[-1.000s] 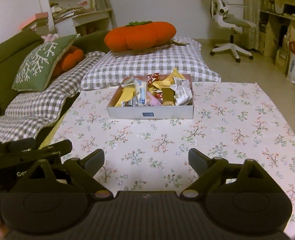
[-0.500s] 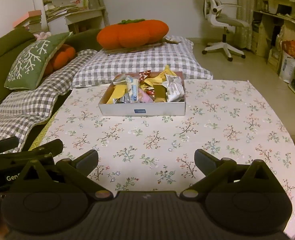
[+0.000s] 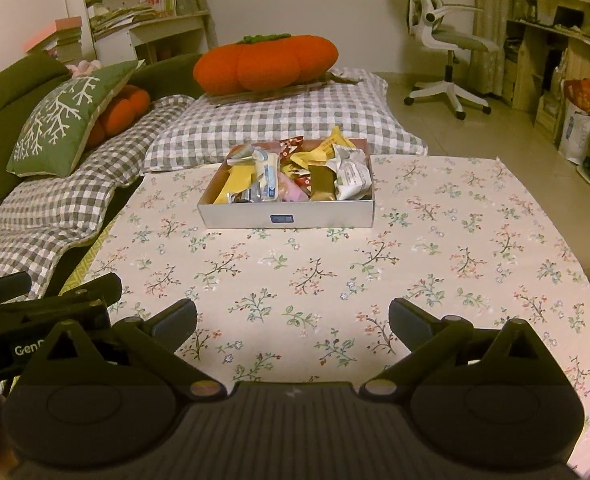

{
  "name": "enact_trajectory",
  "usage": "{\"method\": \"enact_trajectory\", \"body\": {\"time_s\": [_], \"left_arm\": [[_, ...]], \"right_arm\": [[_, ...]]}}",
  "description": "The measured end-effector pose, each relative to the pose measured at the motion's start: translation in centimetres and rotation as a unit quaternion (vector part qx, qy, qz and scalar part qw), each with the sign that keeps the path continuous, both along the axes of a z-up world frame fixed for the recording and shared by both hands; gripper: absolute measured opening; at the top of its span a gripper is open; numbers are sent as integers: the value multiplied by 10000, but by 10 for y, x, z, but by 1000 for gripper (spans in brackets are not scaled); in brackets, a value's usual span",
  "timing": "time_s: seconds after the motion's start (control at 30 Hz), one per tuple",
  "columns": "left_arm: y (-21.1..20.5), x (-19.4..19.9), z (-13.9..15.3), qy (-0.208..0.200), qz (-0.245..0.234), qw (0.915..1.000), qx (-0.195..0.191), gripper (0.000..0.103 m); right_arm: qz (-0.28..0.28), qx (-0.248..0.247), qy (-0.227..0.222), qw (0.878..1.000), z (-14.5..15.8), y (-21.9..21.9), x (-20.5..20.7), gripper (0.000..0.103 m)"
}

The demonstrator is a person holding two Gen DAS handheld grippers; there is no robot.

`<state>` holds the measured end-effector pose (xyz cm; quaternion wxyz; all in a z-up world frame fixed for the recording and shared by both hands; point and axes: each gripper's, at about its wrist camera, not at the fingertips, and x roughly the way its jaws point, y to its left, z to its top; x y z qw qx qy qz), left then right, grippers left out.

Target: Organize snacks

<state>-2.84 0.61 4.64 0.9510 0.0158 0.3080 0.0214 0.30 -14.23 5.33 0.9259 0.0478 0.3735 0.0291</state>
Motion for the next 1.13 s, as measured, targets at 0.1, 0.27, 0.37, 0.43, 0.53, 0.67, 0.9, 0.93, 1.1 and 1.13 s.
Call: {"method": "enact_trajectory", "body": {"time_s": [0.1, 0.27, 0.37, 0.43, 0.53, 0.67, 0.9, 0.93, 1.1, 1.13], "left_arm": [[0, 1, 0, 15, 10, 10000, -26, 101], [1, 0, 0, -27, -6, 10000, -12, 101], [2, 1, 1, -39, -59, 10000, -41, 101], [1, 1, 0, -23, -66, 10000, -50, 101], [1, 1, 0, -11, -68, 10000, -49, 101], [0, 0, 0, -36, -65, 10000, -23, 101], [0, 0, 0, -36, -62, 10000, -16, 101], [0, 0, 0, -32, -62, 10000, -11, 101], [0, 0, 0, -38, -63, 10000, -5, 100], [0, 0, 0, -40, -62, 10000, 1, 100]], "right_arm": [[5, -8, -5, 10000, 0, 0, -1, 102], [0, -16, -9, 10000, 1, 0, 0, 102], [13, 5, -12, 10000, 1, -1, -1, 102], [17, -4, -5, 10000, 1, -1, -1, 102], [11, -22, -2, 10000, 1, -1, 0, 102], [14, -24, 0, 10000, 1, -1, 0, 102], [9, -25, 3, 10000, 1, 0, 0, 102], [10, -26, 4, 10000, 1, 0, 0, 102], [8, -24, 3, 10000, 1, 0, 0, 102], [8, -25, 3, 10000, 1, 0, 0, 102]]}}
